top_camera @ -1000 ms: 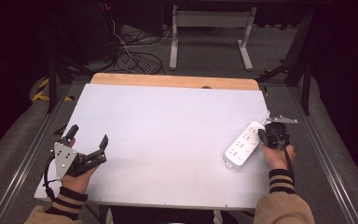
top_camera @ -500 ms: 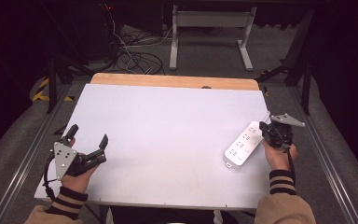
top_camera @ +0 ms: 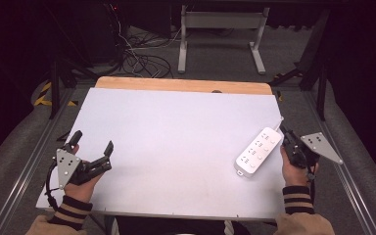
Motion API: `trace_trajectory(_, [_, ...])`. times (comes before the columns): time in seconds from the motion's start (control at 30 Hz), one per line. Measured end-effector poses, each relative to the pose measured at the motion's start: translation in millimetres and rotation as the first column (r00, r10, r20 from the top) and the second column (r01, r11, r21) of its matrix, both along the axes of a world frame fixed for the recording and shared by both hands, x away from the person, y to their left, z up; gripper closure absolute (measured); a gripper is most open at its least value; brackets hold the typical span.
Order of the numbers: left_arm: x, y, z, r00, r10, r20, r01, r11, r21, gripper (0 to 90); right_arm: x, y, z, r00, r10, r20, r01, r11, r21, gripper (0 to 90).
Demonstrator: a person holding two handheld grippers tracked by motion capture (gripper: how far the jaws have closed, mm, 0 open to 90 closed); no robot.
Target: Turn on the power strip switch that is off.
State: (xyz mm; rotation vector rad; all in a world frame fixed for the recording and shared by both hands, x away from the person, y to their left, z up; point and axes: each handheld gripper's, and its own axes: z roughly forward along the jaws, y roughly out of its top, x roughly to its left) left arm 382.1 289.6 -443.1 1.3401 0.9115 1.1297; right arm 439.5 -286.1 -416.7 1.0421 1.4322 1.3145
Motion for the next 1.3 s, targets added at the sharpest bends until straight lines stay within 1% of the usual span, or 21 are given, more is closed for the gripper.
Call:
trace_trajectory(0.1, [0.5, -0.3, -0.1, 1.0, -0.001, -0.002, 0.001, 1.0, -0.005, 3.8, -9.9, 5.0, -4.4, 0.9967, 0.0, 0.082, -0.002, 1.0, 0.029, 90.0])
trace_trajectory(0.17, [0.8, -0.7, -0.2, 1.0, -0.002, -0.004, 0.002, 1.0, -0.005, 3.8, -13.3, 8.3, -6.3, 0.994, -0.004, 0.109, 0.002, 1.0, 0.018, 90.0])
trace_trajectory(0.23, [1.2, -1.0, -0.2, 1.0, -0.005, -0.004, 0.005, 1.0, -0.002, 3.9, -14.6, 10.4, -6.7, 0.9922, -0.005, 0.124, 0.003, 1.0, 0.012, 90.0])
trace_trajectory(0.4, [1.6, -1.4, -0.1, 1.0, -0.004, -0.002, 0.004, 1.0, -0.003, 3.9, -14.0, 12.5, -9.4, 0.9921, -0.004, 0.125, 0.003, 1.0, 0.008, 89.6])
trace_trajectory(0.43, [1.7, -1.5, -0.1, 1.0, -0.004, -0.002, 0.004, 1.0, -0.004, 3.9, -13.6, 12.3, -9.9, 0.9916, -0.001, 0.129, 0.0, 1.0, 0.004, 84.6])
trace_trajectory(0.5, [1.6, -1.5, -0.1, 1.0, -0.002, -0.001, 0.002, 1.0, -0.004, 3.9, -13.5, 12.4, -10.4, 0.9918, -0.003, 0.128, 0.002, 1.0, 0.005, 78.0])
trace_trajectory(0.53, [1.5, -1.3, 0.0, 1.0, -0.002, -0.001, 0.002, 1.0, -0.002, 3.9, -13.4, 12.5, -10.6, 0.9911, -0.006, 0.133, 0.006, 1.0, 0.0, 73.2])
trace_trajectory(0.6, [1.3, -1.1, -0.1, 1.0, -0.002, -0.002, 0.002, 1.0, -0.005, 3.9, -12.9, 12.6, -10.7, 0.9895, 0.0, 0.145, -0.001, 1.0, 0.008, 59.7])
trace_trajectory(0.63, [1.2, -0.9, -0.1, 1.0, -0.001, -0.002, 0.001, 1.0, -0.004, 3.9, -12.6, 13.3, -10.9, 0.9889, -0.003, 0.149, 0.001, 1.0, 0.011, 52.6])
trace_trajectory(0.67, [1.3, -0.9, 0.0, 1.0, -0.002, -0.003, 0.002, 1.0, -0.005, 3.9, -11.8, 13.6, -11.3, 0.9868, -0.011, 0.161, 0.011, 1.0, 0.004, 46.0])
trace_trajectory(0.7, [1.3, -0.9, 0.0, 1.0, -0.003, -0.003, 0.003, 1.0, -0.005, 3.8, -11.1, 13.8, -11.9, 0.9855, -0.011, 0.169, 0.01, 1.0, 0.007, 40.9])
trace_trajectory(0.77, [1.4, -1.2, -0.1, 1.0, -0.004, -0.002, 0.004, 1.0, -0.004, 3.9, -10.9, 14.5, -12.4, 0.9837, -0.028, 0.177, 0.024, 0.999, 0.022, 34.0])
trace_trajectory(0.83, [1.5, -1.4, 0.0, 1.0, -0.004, -0.001, 0.004, 1.0, -0.003, 3.9, -10.7, 14.2, -12.0, 0.982, -0.045, 0.183, 0.039, 0.999, 0.037, 23.8])
trace_trajectory(0.87, [1.5, -1.4, 0.0, 1.0, -0.005, -0.001, 0.005, 1.0, -0.004, 3.8, -10.7, 14.0, -12.1, 0.9813, -0.05, 0.186, 0.044, 0.998, 0.037, 22.6])
trace_trajectory(0.93, [1.2, -1.2, 0.0, 1.0, -0.006, 0.0, 0.006, 1.0, -0.007, 3.8, -9.9, 13.4, -12.0, 0.9817, -0.037, 0.187, 0.029, 0.999, 0.044, 17.2])
trace_trajectory(1.0, [1.3, -0.8, 0.2, 1.0, -0.005, 0.002, 0.005, 1.0, -0.008, 3.8, -9.5, 13.5, -12.3, 0.9835, -0.029, 0.179, 0.02, 0.998, 0.051, 13.4])
trace_trajectory(1.03, [1.2, -0.7, 0.2, 1.0, -0.005, 0.003, 0.005, 1.0, -0.008, 3.8, -8.9, 13.7, -12.5, 0.983, -0.027, 0.182, 0.018, 0.999, 0.052, 11.7])
trace_trajectory(1.13, [1.1, -1.0, 0.1, 1.0, -0.008, 0.002, 0.008, 0.9999, -0.01, 3.8, -8.1, 15.3, -13.2, 0.984, -0.018, 0.177, 0.01, 0.999, 0.047, 10.2])
trace_trajectory(1.23, [0.9, -0.8, 0.2, 1.0, -0.008, 0.002, 0.008, 0.9999, -0.007, 3.7, -7.8, 16.8, -13.9, 0.983, -0.019, 0.183, 0.012, 0.999, 0.038, 8.5])
trace_trajectory(1.27, [1.0, -0.6, 0.3, 1.0, -0.007, 0.003, 0.007, 0.9999, -0.007, 3.7, -7.8, 17.5, -14.1, 0.9834, -0.025, 0.18, 0.018, 0.999, 0.04, 7.7])
trace_trajectory(1.3, [1.0, -0.5, 0.2, 1.0, -0.008, 0.003, 0.008, 0.9999, -0.007, 3.7, -7.4, 17.7, -14.2, 0.9842, -0.019, 0.176, 0.012, 0.999, 0.039, 7.6])
